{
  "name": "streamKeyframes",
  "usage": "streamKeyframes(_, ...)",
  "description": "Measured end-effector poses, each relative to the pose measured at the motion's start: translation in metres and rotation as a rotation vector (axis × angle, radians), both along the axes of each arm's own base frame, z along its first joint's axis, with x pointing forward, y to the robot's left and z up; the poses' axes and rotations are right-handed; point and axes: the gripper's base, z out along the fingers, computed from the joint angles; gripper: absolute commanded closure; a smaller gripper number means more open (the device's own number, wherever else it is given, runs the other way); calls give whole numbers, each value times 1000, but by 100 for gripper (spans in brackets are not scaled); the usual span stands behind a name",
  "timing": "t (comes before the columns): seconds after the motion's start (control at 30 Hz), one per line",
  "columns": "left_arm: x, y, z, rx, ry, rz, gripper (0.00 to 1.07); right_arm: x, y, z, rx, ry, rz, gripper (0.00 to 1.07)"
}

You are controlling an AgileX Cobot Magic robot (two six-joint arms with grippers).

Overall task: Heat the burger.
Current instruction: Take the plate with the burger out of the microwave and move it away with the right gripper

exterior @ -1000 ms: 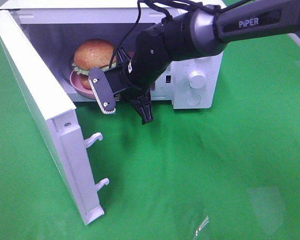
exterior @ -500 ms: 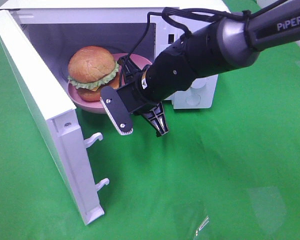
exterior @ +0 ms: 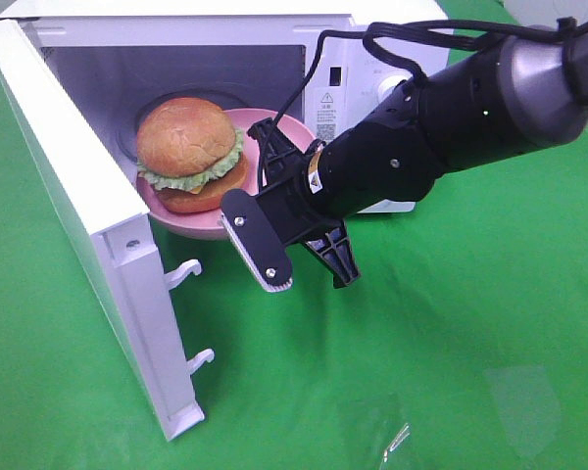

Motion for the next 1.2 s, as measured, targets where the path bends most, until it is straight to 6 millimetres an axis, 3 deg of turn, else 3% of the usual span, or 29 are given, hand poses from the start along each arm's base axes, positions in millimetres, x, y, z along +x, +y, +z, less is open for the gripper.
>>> streamKeyframes(1.2, 0, 0, 0, 0, 0, 0, 7, -83, -71, 41, 12, 31, -57, 107)
